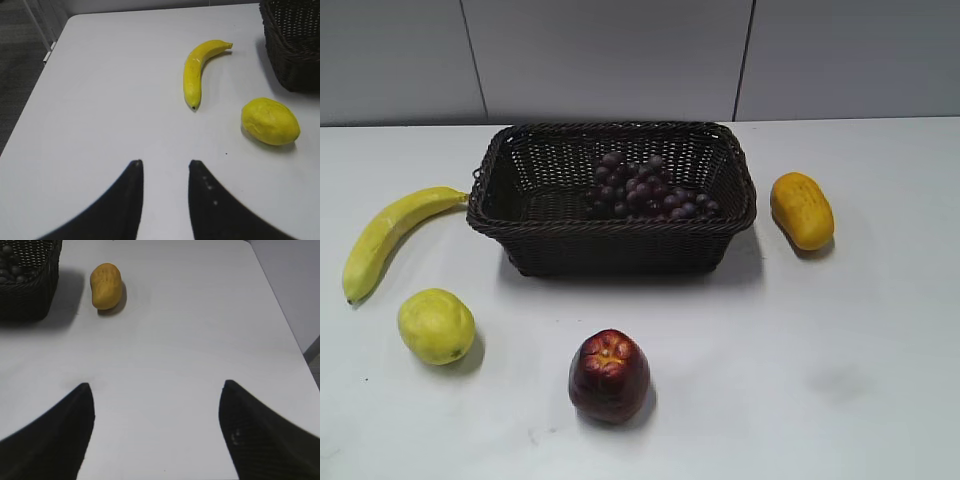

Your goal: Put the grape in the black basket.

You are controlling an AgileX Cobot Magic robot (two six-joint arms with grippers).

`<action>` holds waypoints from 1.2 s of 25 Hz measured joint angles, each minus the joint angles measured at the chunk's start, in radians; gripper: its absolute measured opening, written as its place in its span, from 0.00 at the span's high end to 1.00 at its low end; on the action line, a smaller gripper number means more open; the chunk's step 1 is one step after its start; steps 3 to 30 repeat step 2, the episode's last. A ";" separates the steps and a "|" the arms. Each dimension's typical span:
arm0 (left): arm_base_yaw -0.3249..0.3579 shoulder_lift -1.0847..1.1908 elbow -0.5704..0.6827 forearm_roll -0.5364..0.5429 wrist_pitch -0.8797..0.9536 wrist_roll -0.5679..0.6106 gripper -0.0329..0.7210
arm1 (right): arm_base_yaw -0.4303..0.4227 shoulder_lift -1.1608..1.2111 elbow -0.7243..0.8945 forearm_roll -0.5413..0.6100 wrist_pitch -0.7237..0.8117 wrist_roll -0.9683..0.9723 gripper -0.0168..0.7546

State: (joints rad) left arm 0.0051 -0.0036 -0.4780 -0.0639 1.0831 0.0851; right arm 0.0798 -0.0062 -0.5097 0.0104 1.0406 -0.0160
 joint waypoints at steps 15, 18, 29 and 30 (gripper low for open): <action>0.000 0.000 0.000 0.000 0.000 0.000 0.65 | 0.000 0.000 0.000 0.000 -0.001 0.000 0.21; 0.000 0.000 0.000 0.000 0.000 0.000 0.65 | 0.000 0.000 0.000 0.000 -0.001 0.000 0.21; 0.000 0.000 0.000 0.000 0.000 0.000 0.65 | 0.000 0.000 0.000 0.000 -0.001 0.000 0.21; 0.000 0.000 0.000 0.000 0.000 0.000 0.65 | 0.000 0.000 0.000 0.000 -0.001 0.000 0.21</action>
